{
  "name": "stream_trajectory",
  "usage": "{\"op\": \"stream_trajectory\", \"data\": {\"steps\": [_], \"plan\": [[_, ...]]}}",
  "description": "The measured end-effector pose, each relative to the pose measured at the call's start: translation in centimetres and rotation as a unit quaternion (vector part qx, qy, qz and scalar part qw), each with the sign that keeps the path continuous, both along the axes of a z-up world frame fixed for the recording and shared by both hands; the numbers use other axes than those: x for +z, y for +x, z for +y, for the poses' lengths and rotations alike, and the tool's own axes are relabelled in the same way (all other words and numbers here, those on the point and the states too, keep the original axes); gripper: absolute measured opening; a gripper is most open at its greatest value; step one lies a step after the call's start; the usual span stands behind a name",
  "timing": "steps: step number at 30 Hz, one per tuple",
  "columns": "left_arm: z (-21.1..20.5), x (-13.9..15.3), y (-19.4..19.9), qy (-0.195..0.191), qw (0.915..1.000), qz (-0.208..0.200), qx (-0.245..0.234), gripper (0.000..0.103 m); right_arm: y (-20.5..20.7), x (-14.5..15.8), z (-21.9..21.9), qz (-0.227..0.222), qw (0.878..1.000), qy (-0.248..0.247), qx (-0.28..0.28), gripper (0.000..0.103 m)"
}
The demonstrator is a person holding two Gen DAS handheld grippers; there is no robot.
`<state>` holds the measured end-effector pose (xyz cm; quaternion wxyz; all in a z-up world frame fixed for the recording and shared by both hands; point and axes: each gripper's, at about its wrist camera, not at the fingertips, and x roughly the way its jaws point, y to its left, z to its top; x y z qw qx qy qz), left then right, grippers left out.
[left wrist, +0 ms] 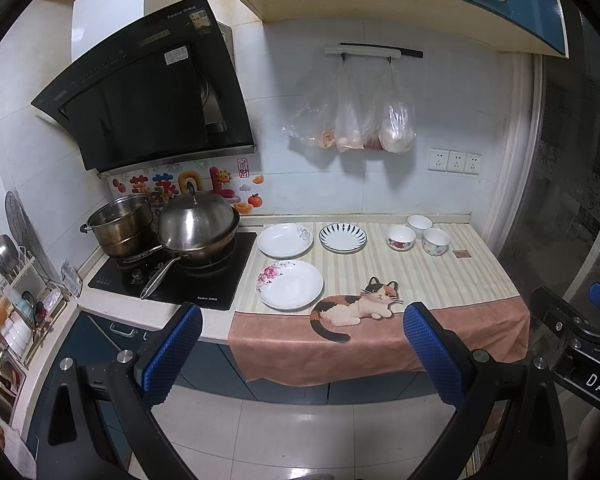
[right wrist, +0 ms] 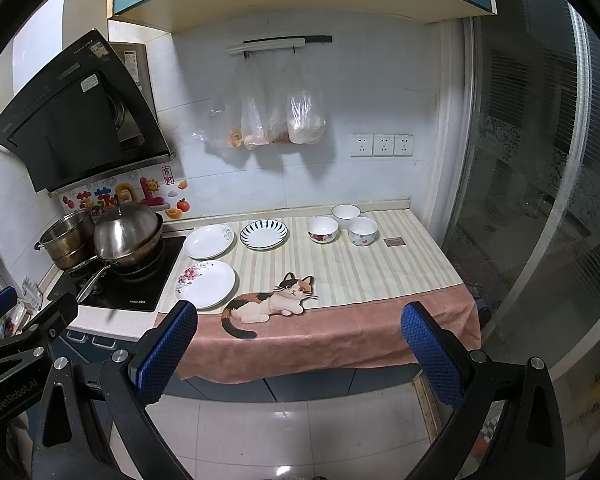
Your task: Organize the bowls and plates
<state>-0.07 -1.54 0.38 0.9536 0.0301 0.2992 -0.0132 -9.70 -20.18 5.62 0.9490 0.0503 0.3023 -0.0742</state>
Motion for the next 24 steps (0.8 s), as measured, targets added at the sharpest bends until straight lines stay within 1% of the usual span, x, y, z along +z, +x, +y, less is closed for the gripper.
{"op": "stream_trajectory", "data": {"steps": [18,24], "plan": [[0.26,0.04,0.19,-0.004,1.0,-0.001,0.002,0.103,0.12,0.0,0.11,0.0,1.0,-0.001,0.0,0.103],[0.88,-0.05,0.92,-0.005,1.0,0.0,0.001,0.103,0.25,0.03,0.19,0.001,1.0,-0.001,-0.001,0.103]]}}
